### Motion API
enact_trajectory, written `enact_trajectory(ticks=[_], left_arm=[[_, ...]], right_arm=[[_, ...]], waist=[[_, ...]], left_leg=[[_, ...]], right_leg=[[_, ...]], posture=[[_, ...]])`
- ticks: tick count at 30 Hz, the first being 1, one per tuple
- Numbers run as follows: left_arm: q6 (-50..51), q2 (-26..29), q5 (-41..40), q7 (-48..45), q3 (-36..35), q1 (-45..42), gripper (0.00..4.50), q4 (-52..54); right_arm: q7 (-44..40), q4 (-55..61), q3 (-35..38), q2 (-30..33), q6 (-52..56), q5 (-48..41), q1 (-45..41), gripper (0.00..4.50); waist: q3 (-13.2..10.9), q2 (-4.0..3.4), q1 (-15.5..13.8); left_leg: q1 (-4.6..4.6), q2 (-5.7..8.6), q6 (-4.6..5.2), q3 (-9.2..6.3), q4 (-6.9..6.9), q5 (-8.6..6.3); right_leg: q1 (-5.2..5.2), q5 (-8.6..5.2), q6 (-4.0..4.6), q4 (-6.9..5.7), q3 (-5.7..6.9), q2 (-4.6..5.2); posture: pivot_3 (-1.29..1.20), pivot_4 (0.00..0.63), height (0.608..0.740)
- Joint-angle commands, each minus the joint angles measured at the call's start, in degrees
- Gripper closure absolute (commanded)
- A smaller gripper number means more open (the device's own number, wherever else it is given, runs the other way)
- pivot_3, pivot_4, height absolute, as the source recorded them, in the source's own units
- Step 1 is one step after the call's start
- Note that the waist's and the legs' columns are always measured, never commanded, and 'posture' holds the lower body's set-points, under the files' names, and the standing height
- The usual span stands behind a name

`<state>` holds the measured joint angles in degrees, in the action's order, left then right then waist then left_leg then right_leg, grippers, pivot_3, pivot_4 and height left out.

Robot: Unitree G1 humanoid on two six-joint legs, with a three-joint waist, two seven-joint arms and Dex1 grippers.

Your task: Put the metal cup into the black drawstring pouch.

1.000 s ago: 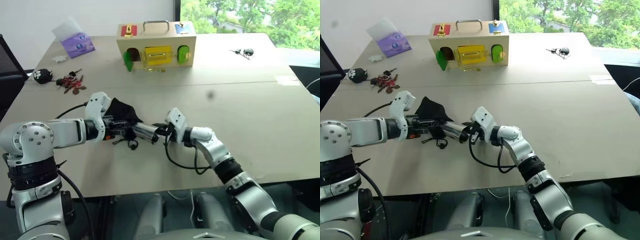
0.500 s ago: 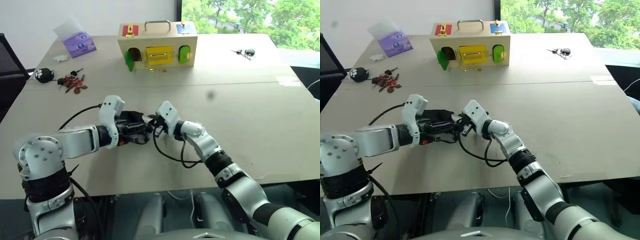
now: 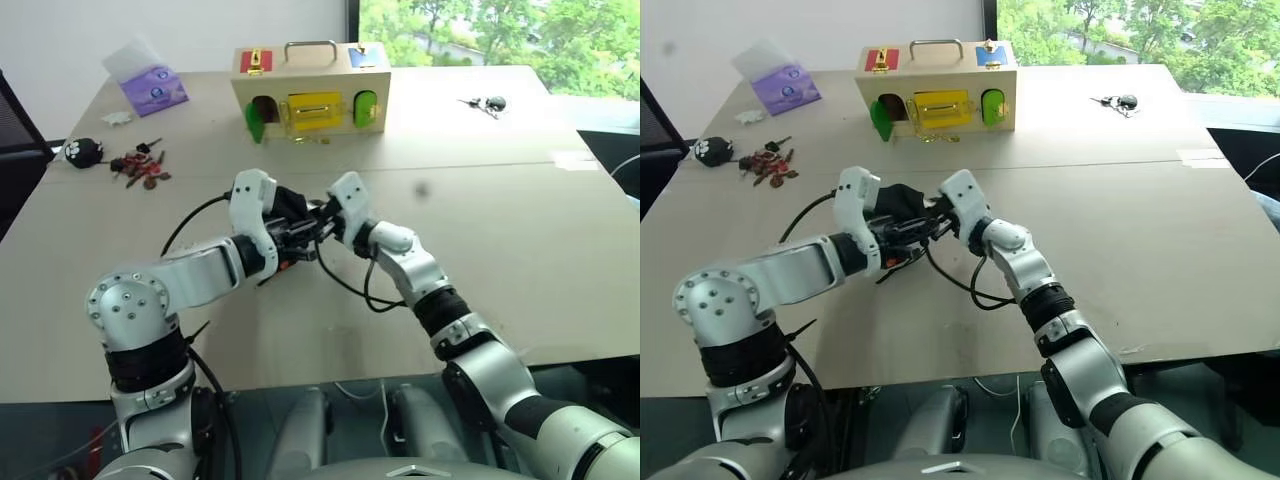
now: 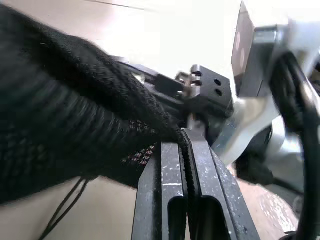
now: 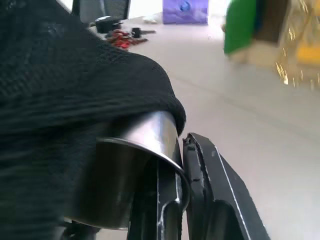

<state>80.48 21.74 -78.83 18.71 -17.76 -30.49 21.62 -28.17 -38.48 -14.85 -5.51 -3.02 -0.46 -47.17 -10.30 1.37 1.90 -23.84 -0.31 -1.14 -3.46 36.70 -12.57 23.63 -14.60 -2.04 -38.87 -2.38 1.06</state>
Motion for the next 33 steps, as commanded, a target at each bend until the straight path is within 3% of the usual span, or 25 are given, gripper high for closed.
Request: enact_trajectory(ticks=[1, 3, 6, 8, 13, 14, 17, 19, 20, 22, 24, 31, 33], left_arm=[[-2.65, -2.42, -3.55, -5.63, 5.33, -2.86, 4.5, 0.58], [-3.97, -2.87, -2.37, -7.14, 6.43, -3.76, 4.5, -0.43], [-7.39, -3.09, 3.21, -12.42, 9.45, -4.76, 4.5, -1.01], [-9.5, -3.16, 6.48, -16.28, 11.64, -4.81, 4.5, -0.63], [-12.76, -4.65, 11.01, -21.37, 14.1, -4.34, 4.5, -0.22], [-13.23, -5.22, 11.47, -21.85, 14.15, -4.24, 4.5, -0.29], [-13.4, -7.45, 11.44, -21.18, 13.93, -3.32, 4.5, 0.83], [-13.62, -8.53, 11.23, -21.01, 13.81, -2.42, 4.5, 1.64], [-13.88, -8.85, 11.34, -20.75, 13.73, -2.11, 4.5, 1.82], [-14.87, -9.18, 12.08, -20.83, 13.25, -1.96, 4.5, 1.29], [-16.13, -8.86, 13.77, -21.91, 13.37, -2.03, 4.5, 0.87], [-19.51, -8.08, 17.82, -26.32, 13.53, -0.82, 4.5, 0.2], [-20.35, -7.71, 18.83, -27.29, 12.67, -0.15, 4.5, -0.69]], right_arm=[[0.9, 1.18, -4.63, 1.56, -8.88, 6.99, -1.25, 4.43], [-0.05, 0.97, -5.44, 2.7, -12.01, 8.65, -1.2, 4.43], [-5.46, 5.83, 3.28, -1.82, 6.92, -6.38, -0.36, 4.43], [-4.9, 6.7, 6.23, -2.38, 11.23, -8.74, -1.08, 4.43], [-0.29, 3.94, -3.67, 4.33, -8.07, 9.09, -1.37, 4.43], [-0.23, 3.3, -3.18, 4.0, -8.06, 8.85, -1.31, 4.43], [-0.79, 5.57, 7.36, -2.19, 7.77, -5.28, -2.08, 4.43], [0.87, 5.79, 11.2, -3.54, 12.03, -8.43, -3.54, 4.43], [1.12, 5.9, 10.94, -3.18, 11.9, -7.5, -3.79, 4.43], [-0.95, 5.9, 2.56, 0.75, 2.3, 2.46, -2.87, 4.43], [-2.01, 6.05, -1.28, 2.24, -2.77, 6.54, -2.09, 4.43], [-0.7, 4.16, -1.09, 2.46, -4.66, 8.76, -2.23, 4.43], [-2.23, 5.69, 1.45, 1.86, -0.9, 5.11, -1.85, 4.43]], waist=[[0.0, 0.0, -0.18], [0.0, 0.0, -0.11], [0.0, 0.0, 0.37], [-0.01, -0.01, 0.55], [-0.01, -0.02, 0.2], [-0.01, -0.02, 0.23], [-0.01, -0.02, 0.63], [-0.01, -0.02, 0.64], [-0.01, -0.03, 0.55], [-0.02, -0.03, 0.41], [-0.01, -0.02, 0.09], [-0.01, -0.02, 0.47], [-0.01, -0.02, 0.47]], left_leg=[[-0.01, 0.0, 0.0, 0.0, 0.03, 0.0], [-0.01, 0.03, 0.0, 0.01, 0.04, 0.0], [0.01, -0.02, -0.02, 0.03, 0.02, 0.01], [0.04, -0.1, -0.03, -0.02, 0.01, 0.02], [0.0, 0.04, -0.02, 0.11, 0.02, 0.02], [-0.01, 0.05, -0.02, 0.12, 0.02, 0.01], [0.01, -0.05, -0.03, 0.11, 0.01, 0.02], [0.08, -0.22, -0.03, 0.03, -0.02, 0.02], [0.09, -0.22, -0.03, 0.01, -0.03, 0.02], [0.04, -0.07, 0.0, 0.08, -0.03, 0.0], [-0.02, -0.02, 0.01, 0.09, 0.02, 0.0], [0.02, -0.06, 0.02, 0.12, 0.03, 0.0], [0.02, -0.07, 0.02, 0.11, 0.03, 0.0]], right_leg=[[-0.01, 0.0, 0.0, 0.0, 0.0, 0.01], [-0.02, 0.0, 0.0, 0.0, -0.01, 0.02], [-0.01, 0.0, 0.01, -0.05, 0.01, -0.07], [0.0, 0.0, 0.02, -0.07, -0.02, -0.11], [-0.01, -0.01, 0.0, 0.03, -0.03, -0.04], [-0.01, -0.01, 0.0, 0.03, -0.03, -0.04], [0.01, -0.01, 0.01, -0.01, -0.07, -0.08], [0.02, 0.01, 0.03, -0.06, -0.15, -0.08], [0.02, 0.01, 0.04, -0.07, -0.11, -0.07], [0.02, 0.0, 0.03, -0.03, -0.07, -0.09], [0.0, 0.0, 0.01, 0.03, -0.05, -0.05], [0.0, 0.0, 0.01, -0.04, -0.04, -0.12], [0.01, 0.0, 0.01, -0.03, -0.06, -0.11]], posture=[[0.0, 0.15, 0.74], [0.0, 0.15, 0.74], [0.0, 0.15, 0.74], [0.0, 0.15, 0.74], [0.0, 0.15, 0.74], [0.0, 0.15, 0.74], [0.0, 0.15, 0.74], [0.0, 0.15, 0.74], [0.0, 0.15, 0.74], [0.0, 0.15, 0.74], [0.0, 0.15, 0.74], [0.0, 0.15, 0.74], [0.0, 0.15, 0.74]])
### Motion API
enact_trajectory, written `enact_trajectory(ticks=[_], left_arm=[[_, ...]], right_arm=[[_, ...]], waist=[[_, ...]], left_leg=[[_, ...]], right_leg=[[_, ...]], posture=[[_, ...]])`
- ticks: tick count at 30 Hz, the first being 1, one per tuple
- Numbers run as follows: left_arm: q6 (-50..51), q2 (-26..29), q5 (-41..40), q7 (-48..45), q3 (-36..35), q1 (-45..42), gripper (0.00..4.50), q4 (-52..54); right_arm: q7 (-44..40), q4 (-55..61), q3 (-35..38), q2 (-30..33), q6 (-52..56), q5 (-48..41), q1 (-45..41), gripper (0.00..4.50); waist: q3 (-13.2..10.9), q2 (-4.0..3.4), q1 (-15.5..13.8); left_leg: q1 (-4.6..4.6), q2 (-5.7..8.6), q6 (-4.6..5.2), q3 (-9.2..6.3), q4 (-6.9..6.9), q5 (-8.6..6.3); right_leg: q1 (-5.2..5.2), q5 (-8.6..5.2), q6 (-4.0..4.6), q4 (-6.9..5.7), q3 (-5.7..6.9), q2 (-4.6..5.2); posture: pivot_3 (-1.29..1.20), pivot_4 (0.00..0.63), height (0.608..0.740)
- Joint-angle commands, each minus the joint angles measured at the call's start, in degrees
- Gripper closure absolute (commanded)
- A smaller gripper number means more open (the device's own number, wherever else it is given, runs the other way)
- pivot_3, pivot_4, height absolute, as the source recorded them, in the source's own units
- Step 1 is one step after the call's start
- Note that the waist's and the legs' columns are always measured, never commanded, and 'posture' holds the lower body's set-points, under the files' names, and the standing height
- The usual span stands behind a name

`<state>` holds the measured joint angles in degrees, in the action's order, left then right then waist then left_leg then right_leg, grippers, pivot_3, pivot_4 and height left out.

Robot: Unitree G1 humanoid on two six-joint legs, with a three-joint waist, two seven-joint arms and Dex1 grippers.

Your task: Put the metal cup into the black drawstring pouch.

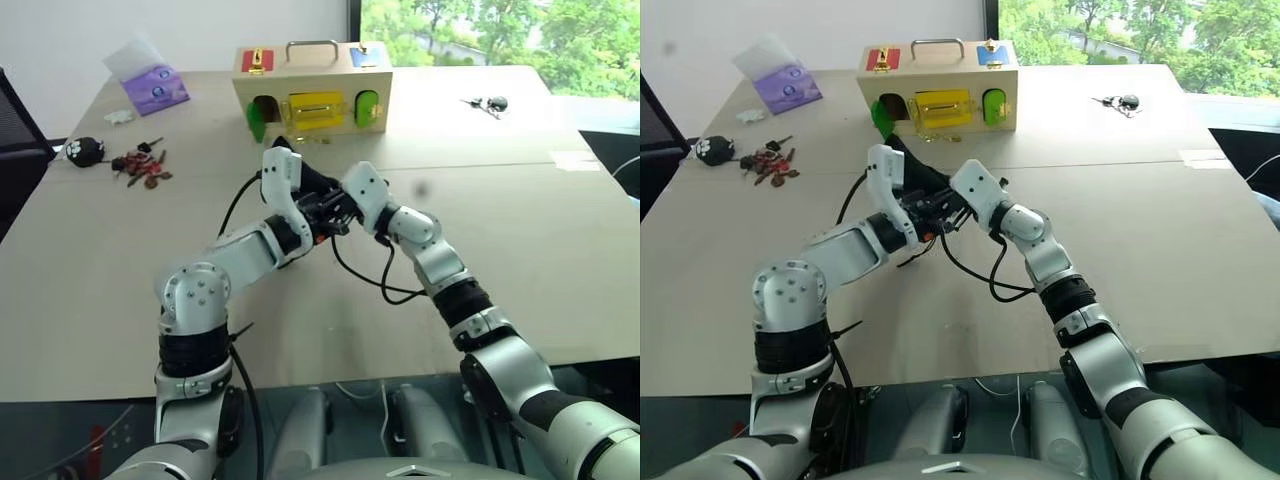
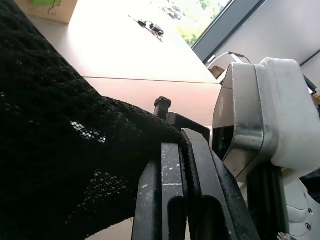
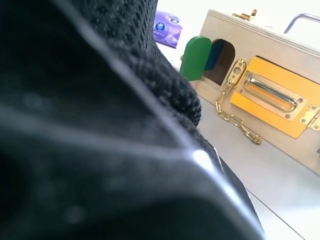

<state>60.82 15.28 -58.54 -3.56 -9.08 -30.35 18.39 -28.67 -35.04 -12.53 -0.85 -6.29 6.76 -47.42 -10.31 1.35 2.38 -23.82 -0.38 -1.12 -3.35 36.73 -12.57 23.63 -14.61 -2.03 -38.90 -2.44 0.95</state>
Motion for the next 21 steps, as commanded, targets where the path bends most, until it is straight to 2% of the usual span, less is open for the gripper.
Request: enact_trajectory(ticks=[1, 2, 5, 6, 8, 9, 11, 18, 21], left_arm=[[-1.25, -1.24, -1.23, -5.65, 3.31, 0.08, 4.5, 2.08], [-1.55, -1.13, -1.07, -5.99, 2.51, 0.36, 4.5, 1.5], [-2.46, -0.64, -0.3, -6.94, 1.43, 0.6, 4.5, 0.41], [-2.65, -0.65, -0.45, -7.16, 1.05, 0.59, 4.5, 0.08], [-3.13, -0.54, -0.59, -7.25, -0.4, 0.65, 4.5, -1.2], [-3.26, -0.44, -0.56, -7.37, -0.86, 0.73, 4.5, -1.5], [-3.59, -1.09, -1.31, -7.09, -2.7, 1.1, 4.5, -2.66], [-3.96, -2.66, -6.62, -4.94, -8.58, 1.67, 4.5, -5.01], [-2.63, -3.77, -14.5, -2.44, -12.39, 1.59, 4.5, -8.12]], right_arm=[[-2.88, 3.29, 0.38, -3.13, 4.96, -4.36, -1.4, 4.43], [-3.34, 4.19, 1.33, -3.26, 6.76, -5.8, -1.23, 3.78], [-2.61, 5.62, 2.78, -3.3, 9.21, -7.18, -0.98, 2.74], [-2.22, 5.99, 2.95, -3.23, 9.61, -7.23, -0.92, 2.16], [-2.63, 7.8, 3.2, -3.15, 11.91, -8.28, -0.13, 1.43], [-2.56, 8.53, 3.16, -3.12, 12.73, -8.48, 0.17, 0.84], [-4.18, 10.86, 3.32, -2.24, 14.87, -9.76, 0.56, 0.06], [-5.91, 19.61, 1.63, 0.4, 20.54, -9.83, 0.49, 0.06], [-7.67, 25.13, 3.26, 2.29, 26.18, -12.85, 0.08, 0.06]], waist=[[0.0, 0.0, -0.01], [0.0, 0.0, -0.03], [0.0, 0.0, -0.11], [0.0, 0.0, -0.15], [0.0, 0.0, -0.16], [0.0, 0.0, -0.15], [0.0, 0.0, -0.14], [0.0, 0.0, -0.03], [0.0, 0.0, -0.14]], left_leg=[[0.0, 0.0, 0.0, 0.0, 0.0, 0.0], [0.0, 0.01, 0.0, -0.02, 0.01, 0.0], [-0.01, 0.01, 0.01, -0.06, 0.01, 0.0], [-0.01, 0.01, 0.01, -0.06, 0.01, 0.0], [-0.02, 0.01, 0.01, -0.05, 0.01, -0.01], [-0.02, 0.01, 0.01, -0.05, 0.01, -0.01], [-0.02, 0.02, 0.02, -0.05, 0.01, -0.01], [-0.02, 0.0, 0.06, -0.09, 0.01, -0.03], [-0.02, 0.0, 0.07, -0.09, 0.01, -0.04]], right_leg=[[0.0, 0.0, 0.0, 0.01, -0.02, 0.01], [0.0, 0.0, 0.0, 0.01, -0.03, 0.02], [0.0, 0.0, 0.0, 0.02, 0.0, 0.04], [-0.01, 0.0, 0.0, 0.01, 0.01, 0.04], [-0.01, 0.0, 0.0, 0.02, 0.03, 0.04], [-0.01, 0.0, 0.0, 0.02, 0.03, 0.04], [-0.01, 0.0, 0.0, 0.02, 0.03, 0.04], [0.0, 0.0, 0.0, 0.01, 0.04, 0.03], [0.0, 0.0, 0.0, 0.01, 0.03, 0.04]], posture=[[0.0, 0.15, 0.74], [0.0, 0.15, 0.74], [0.0, 0.15, 0.74], [0.0, 0.15, 0.74], [0.0, 0.15, 0.74], [0.0, 0.15, 0.74], [0.0, 0.15, 0.74], [0.0, 0.15, 0.74], [0.0, 0.15, 0.74]])
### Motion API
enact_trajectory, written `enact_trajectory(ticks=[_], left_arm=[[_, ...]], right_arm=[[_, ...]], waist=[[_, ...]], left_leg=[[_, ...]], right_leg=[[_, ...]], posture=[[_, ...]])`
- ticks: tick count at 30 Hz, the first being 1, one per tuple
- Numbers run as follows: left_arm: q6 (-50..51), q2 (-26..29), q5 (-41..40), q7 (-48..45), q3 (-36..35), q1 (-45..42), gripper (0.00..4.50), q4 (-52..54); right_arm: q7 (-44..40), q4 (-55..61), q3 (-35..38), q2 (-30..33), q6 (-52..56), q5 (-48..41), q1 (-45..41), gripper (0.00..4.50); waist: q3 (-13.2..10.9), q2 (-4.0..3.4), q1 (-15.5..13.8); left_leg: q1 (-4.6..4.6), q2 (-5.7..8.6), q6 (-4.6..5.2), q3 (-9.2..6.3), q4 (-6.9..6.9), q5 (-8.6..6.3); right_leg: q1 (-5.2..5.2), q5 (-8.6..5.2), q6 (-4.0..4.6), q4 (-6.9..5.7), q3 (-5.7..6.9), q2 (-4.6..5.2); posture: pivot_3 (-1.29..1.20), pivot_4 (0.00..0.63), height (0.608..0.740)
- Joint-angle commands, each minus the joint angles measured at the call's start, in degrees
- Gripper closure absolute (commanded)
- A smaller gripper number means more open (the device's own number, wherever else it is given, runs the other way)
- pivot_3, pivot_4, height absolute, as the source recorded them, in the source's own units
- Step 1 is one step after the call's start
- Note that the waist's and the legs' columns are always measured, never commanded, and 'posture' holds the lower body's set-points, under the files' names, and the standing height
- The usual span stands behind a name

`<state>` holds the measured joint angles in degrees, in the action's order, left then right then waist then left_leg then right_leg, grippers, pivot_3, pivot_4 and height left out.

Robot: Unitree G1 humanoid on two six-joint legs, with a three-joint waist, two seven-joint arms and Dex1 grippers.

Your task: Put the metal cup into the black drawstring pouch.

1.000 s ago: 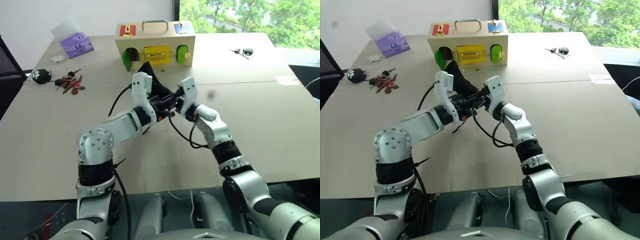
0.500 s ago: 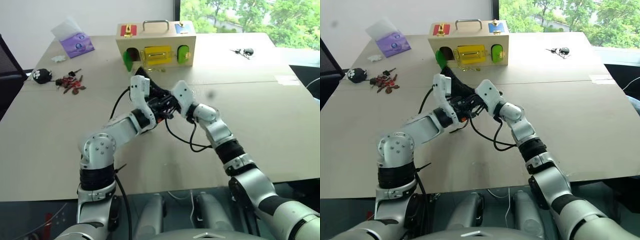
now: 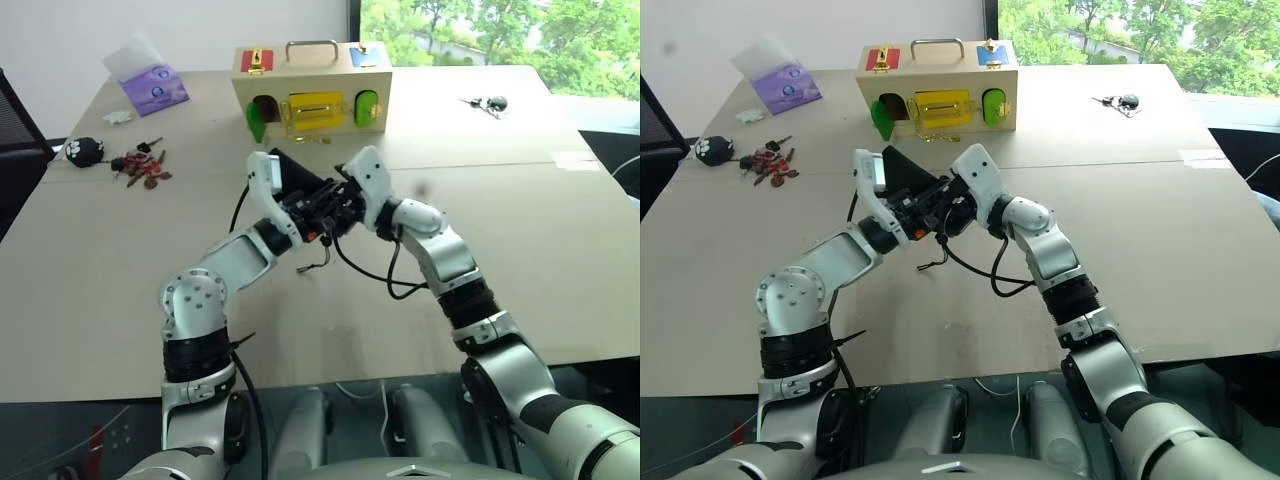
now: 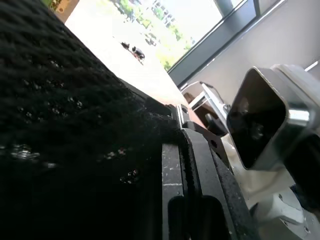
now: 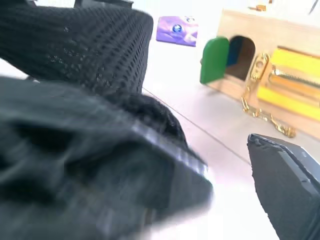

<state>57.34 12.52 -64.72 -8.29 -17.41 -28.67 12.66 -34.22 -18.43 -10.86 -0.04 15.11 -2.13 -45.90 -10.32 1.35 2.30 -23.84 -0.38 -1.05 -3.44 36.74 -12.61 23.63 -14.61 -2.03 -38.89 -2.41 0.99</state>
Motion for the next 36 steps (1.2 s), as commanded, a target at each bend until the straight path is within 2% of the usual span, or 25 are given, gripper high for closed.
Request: enact_trajectory(ticks=[1, 9, 13, 21, 28, 31, 33, 34, 36], left_arm=[[1.03, -1.08, -10.2, 3.01, -4.87, -0.12, 4.5, -3.12], [-0.62, -0.52, -18.58, 7.93, -7.56, -1.32, 4.5, -8.14], [-1.91, 0.47, -20.65, 8.7, -8.82, -2.57, 4.5, -11.85], [-0.91, 4.74, -21.71, 7.35, -8.59, -5.33, 4.5, -17.43], [2.66, 10.29, -18.94, 3.64, -6.18, -4.5, 4.5, -18.01], [4.25, 11.42, -19.08, 2.84, -5.89, -3.98, 4.5, -17.28], [4.53, 12.17, -18.38, 2.29, -5.79, -3.41, 4.5, -16.61], [4.38, 12.68, -17.61, 1.91, -5.64, -3.12, 4.5, -16.21], [3.83, 13.58, -16.06, 1.03, -5.44, -2.57, 4.5, -15.39]], right_arm=[[-2.8, 10.64, 2.25, 2.26, 7.18, -5.28, -1.56, 0.06], [-5.89, 28.18, 5.64, 9.67, 26.0, -15.22, -0.68, 0.06], [-4.69, 33.01, 8.6, 11.96, 31.19, -19.34, 1.1, 0.06], [0.05, 34.39, 7.35, 14.27, 30.12, -17.7, 6.52, 0.06], [2.09, 27.4, 0.95, 13.07, 21.05, -11.71, 11.34, 0.06], [2.76, 24.04, 0.11, 12.24, 18.06, -10.36, 12.16, 0.87], [2.44, 23.16, -0.35, 12.34, 17.15, -9.88, 12.52, 1.83], [1.72, 22.91, -1.07, 12.89, 16.3, -9.23, 12.65, 2.17], [0.7, 22.79, -1.79, 13.47, 15.25, -8.59, 12.9, 3.19]], waist=[[0.0, 0.01, -0.1], [0.0, 0.01, -0.34], [0.01, 0.01, -0.3], [0.01, 0.01, -0.08], [0.0, 0.0, -0.05], [0.01, 0.01, -0.05], [0.01, 0.01, -0.08], [0.01, 0.01, -0.08], [0.01, 0.01, -0.07]], left_leg=[[0.0, -0.04, 0.01, -0.06, 0.01, -0.01], [-0.02, 0.0, 0.08, -0.16, 0.04, -0.04], [-0.02, 0.0, 0.11, -0.16, 0.05, -0.06], [-0.01, 0.04, 0.12, 0.02, 0.05, -0.07], [-0.01, 0.04, 0.05, 0.09, 0.03, -0.03], [-0.01, 0.04, 0.05, 0.08, 0.04, -0.02], [-0.01, 0.04, 0.05, 0.07, 0.04, -0.02], [-0.01, 0.04, 0.03, 0.07, 0.04, -0.02], [-0.01, 0.04, 0.03, 0.05, 0.03, -0.01]], right_leg=[[0.0, 0.0, 0.0, -0.01, 0.0, 0.03], [-0.01, 0.0, 0.0, 0.0, 0.05, 0.03], [-0.01, 0.0, 0.0, 0.0, 0.04, 0.02], [-0.01, 0.0, 0.0, -0.02, 0.02, 0.0], [-0.01, -0.01, 0.0, 0.01, 0.02, -0.02], [-0.01, -0.01, -0.01, 0.01, 0.02, -0.01], [-0.01, -0.01, -0.01, 0.0, 0.03, -0.01], [-0.01, -0.01, -0.01, 0.0, 0.04, -0.02], [-0.01, -0.01, 0.0, 0.01, 0.03, -0.02]], posture=[[0.0, 0.15, 0.74], [0.0, 0.15, 0.74], [0.0, 0.15, 0.74], [0.0, 0.15, 0.74], [0.0, 0.15, 0.74], [0.0, 0.15, 0.74], [0.0, 0.15, 0.74], [0.0, 0.15, 0.74], [0.0, 0.15, 0.74]])
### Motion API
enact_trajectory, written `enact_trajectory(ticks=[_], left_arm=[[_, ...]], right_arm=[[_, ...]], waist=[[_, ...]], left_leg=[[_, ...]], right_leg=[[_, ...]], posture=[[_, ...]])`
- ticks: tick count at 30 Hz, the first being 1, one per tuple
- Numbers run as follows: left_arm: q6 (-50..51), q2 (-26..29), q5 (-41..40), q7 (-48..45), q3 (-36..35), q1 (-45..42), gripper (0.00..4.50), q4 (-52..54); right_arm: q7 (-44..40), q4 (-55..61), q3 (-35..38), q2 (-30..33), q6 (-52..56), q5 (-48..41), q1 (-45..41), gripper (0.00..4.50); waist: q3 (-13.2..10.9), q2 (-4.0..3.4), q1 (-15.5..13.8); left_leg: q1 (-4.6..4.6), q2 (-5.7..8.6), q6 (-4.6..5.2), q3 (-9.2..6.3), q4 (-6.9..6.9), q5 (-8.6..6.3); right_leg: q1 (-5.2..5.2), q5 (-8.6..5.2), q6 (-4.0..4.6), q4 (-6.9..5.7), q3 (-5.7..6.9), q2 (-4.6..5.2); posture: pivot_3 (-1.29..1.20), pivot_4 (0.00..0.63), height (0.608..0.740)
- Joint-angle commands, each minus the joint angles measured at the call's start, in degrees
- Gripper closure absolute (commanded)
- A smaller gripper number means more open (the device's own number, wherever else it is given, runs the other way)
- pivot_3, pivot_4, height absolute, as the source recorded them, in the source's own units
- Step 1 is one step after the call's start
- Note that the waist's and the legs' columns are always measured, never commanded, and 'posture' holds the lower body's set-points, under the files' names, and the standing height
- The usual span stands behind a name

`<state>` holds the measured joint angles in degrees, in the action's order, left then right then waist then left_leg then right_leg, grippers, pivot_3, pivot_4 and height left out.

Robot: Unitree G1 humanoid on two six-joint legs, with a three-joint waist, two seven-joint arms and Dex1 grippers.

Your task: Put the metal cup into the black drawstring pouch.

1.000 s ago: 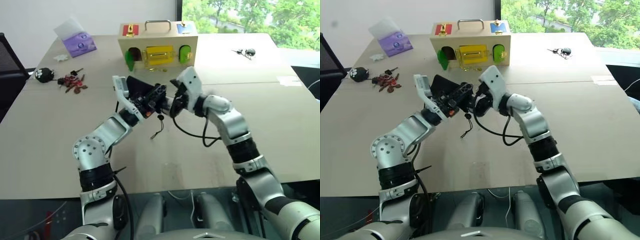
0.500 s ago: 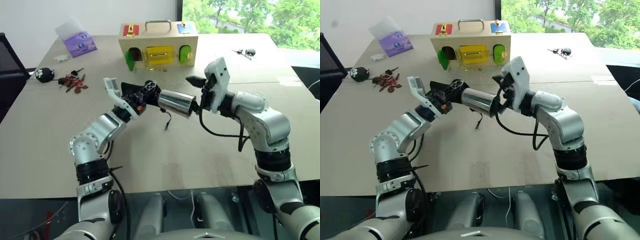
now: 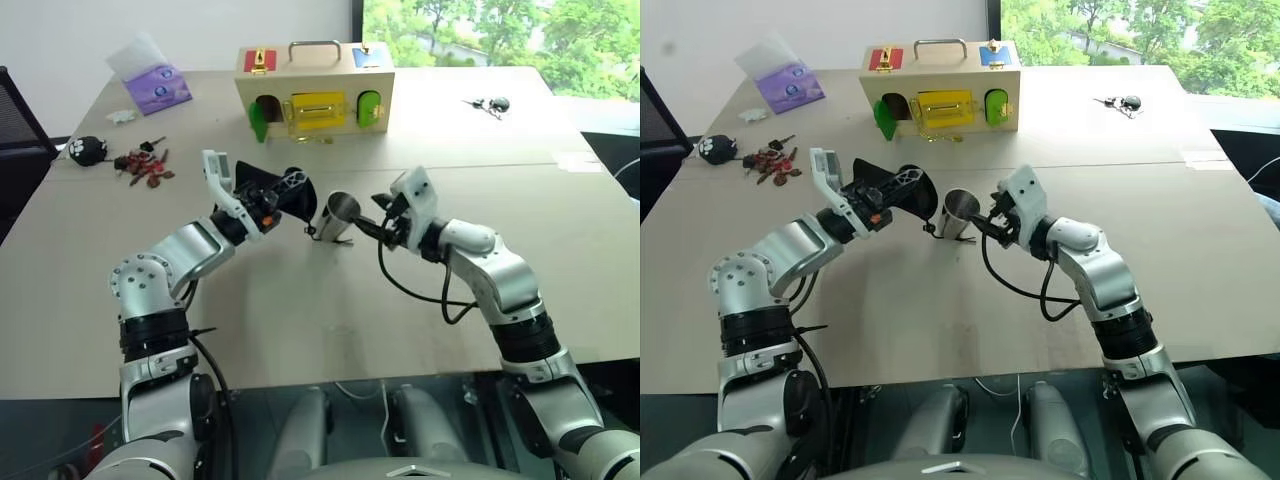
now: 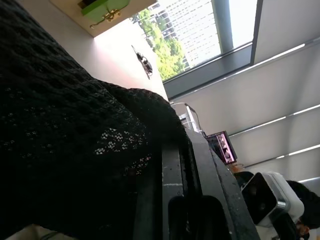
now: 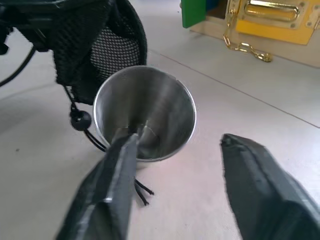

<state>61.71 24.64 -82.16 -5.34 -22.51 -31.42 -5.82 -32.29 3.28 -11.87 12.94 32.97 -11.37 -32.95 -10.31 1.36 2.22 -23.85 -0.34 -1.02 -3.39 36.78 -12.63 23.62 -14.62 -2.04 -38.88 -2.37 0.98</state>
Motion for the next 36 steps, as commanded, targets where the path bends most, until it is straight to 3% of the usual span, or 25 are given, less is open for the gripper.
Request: enact_trajectory(ticks=[1, 3, 9, 12, 15, 16, 18, 25, 28, 31, 33, 34, 36], left_arm=[[-0.9, 1.82, 2.08, -2.14, -0.4, 0.42, 4.5, 3.37], [-1.53, 2.54, 3.76, -2.52, -0.62, 0.94, 4.5, 3.62], [-0.82, 3.9, 5.07, -4.95, -1.08, 2.77, 4.5, 4.7], [-0.22, 4.76, 5.44, -6.29, -0.65, 3.73, 3.58, 6.51], [-0.7, 5.03, 6.74, -6.5, -0.54, 4.34, 2.14, 7.07], [-0.67, 5.19, 7.08, -6.74, -0.49, 4.5, 1.89, 7.17], [-0.57, 5.36, 7.47, -7.04, -0.55, 4.75, 0.94, 7.21], [0.43, 8.34, 11.44, -10.43, 1.06, 5.01, 0.94, 7.17], [0.13, 8.58, 13.01, -11.26, 1.16, 4.87, 1.78, 6.9], [0.39, 8.65, 13.73, -12.2, 0.79, 4.57, 3.2, 6.5], [0.66, 9.13, 14.29, -13.05, 0.86, 4.26, 4.22, 6.13], [0.74, 9.56, 14.81, -13.72, 1.08, 3.92, 4.47, 5.85], [0.93, 10.43, 15.93, -15.09, 1.57, 2.62, 4.47, 4.93]], right_arm=[[-1.23, 0.94, -0.72, 0.49, -2.72, 0.67, 0.0, 3.73], [-1.33, 0.2, -0.71, 0.6, -2.78, 0.99, -0.05, 4.41], [-3.82, -1.34, -1.14, 1.02, -4.05, 1.25, -0.55, 4.41], [-5.42, -0.73, -2.21, 1.93, -5.58, 2.34, -0.47, 3.51], [-6.32, -0.8, -4.08, 2.67, -7.59, 3.94, 0.45, 2.14], [-6.46, -1.12, -4.46, 2.71, -8.18, 4.28, 0.62, 2.14], [-5.81, -2.54, -4.8, 2.3, -9.75, 5.42, 0.4, 2.14], [-5.23, -9.99, -5.33, -0.48, -14.99, 7.56, -2.28, 2.14], [-5.63, -11.11, -5.09, -1.13, -16.14, 7.58, -2.59, 3.0], [-5.6, -11.23, -4.73, -1.54, -16.48, 7.65, -2.61, 4.44], [-5.74, -10.9, -4.44, -1.47, -16.48, 7.65, -2.47, 4.5], [-5.71, -10.68, -4.19, -1.41, -16.56, 7.59, -2.38, 4.5], [-5.68, -9.94, -3.56, -1.32, -16.42, 7.13, -2.01, 4.5]], waist=[[0.0, 0.0, 0.05], [0.0, 0.0, 0.05], [0.0, 0.0, 0.05], [0.0, 0.0, 0.04], [0.0, 0.0, 0.02], [0.0, 0.0, 0.03], [0.0, 0.0, 0.05], [0.0, 0.0, 0.14], [0.0, -0.01, 0.08], [0.0, -0.01, 0.07], [0.0, -0.01, 0.07], [0.0, -0.01, 0.07], [0.0, -0.01, 0.08]], left_leg=[[0.0, 0.0, -0.01, -0.01, 0.0, 0.01], [0.0, -0.01, -0.01, -0.02, 0.0, 0.01], [0.01, -0.01, -0.01, -0.01, 0.0, 0.0], [0.0, -0.02, 0.0, -0.02, 0.0, 0.0], [0.01, -0.02, 0.02, -0.02, 0.0, -0.01], [0.02, -0.02, 0.02, -0.02, 0.0, -0.01], [0.02, -0.02, 0.04, -0.02, 0.0, -0.02], [0.02, -0.02, 0.01, -0.01, -0.01, -0.01], [0.02, -0.02, 0.01, -0.02, -0.01, -0.01], [0.01, -0.03, 0.0, -0.03, -0.01, 0.0], [0.01, -0.04, 0.0, -0.05, -0.01, 0.0], [0.02, -0.04, 0.0, -0.06, -0.01, 0.0], [0.01, -0.03, 0.0, -0.05, -0.01, 0.0]], right_leg=[[0.0, 0.0, 0.0, 0.0, -0.01, 0.0], [0.0, 0.0, 0.0, 0.0, -0.01, 0.0], [0.0, 0.0, 0.0, 0.0, -0.04, 0.01], [0.01, 0.0, 0.0, 0.0, -0.01, 0.01], [0.0, 0.0, 0.0, 0.0, -0.02, 0.01], [0.0, 0.0, 0.0, -0.01, -0.02, 0.01], [0.0, 0.0, 0.0, -0.01, -0.02, 0.01], [0.0, 0.0, 0.0, -0.01, -0.02, 0.0], [0.0, 0.0, 0.0, 0.0, -0.02, 0.0], [0.0, 0.0, 0.0, 0.0, -0.02, 0.02], [0.0, 0.0, 0.0, 0.0, -0.01, 0.02], [0.0, 0.0, 0.0, -0.01, -0.02, 0.02], [0.0, 0.0, 0.0, 0.0, -0.01, 0.01]], posture=[[0.0, 0.15, 0.74], [0.0, 0.15, 0.74], [0.0, 0.15, 0.74], [0.0, 0.15, 0.74], [0.0, 0.15, 0.74], [0.0, 0.15, 0.74], [0.0, 0.15, 0.74], [0.0, 0.15, 0.74], [0.0, 0.15, 0.74], [0.0, 0.15, 0.74], [0.0, 0.15, 0.74], [0.0, 0.15, 0.74], [0.0, 0.15, 0.74]])
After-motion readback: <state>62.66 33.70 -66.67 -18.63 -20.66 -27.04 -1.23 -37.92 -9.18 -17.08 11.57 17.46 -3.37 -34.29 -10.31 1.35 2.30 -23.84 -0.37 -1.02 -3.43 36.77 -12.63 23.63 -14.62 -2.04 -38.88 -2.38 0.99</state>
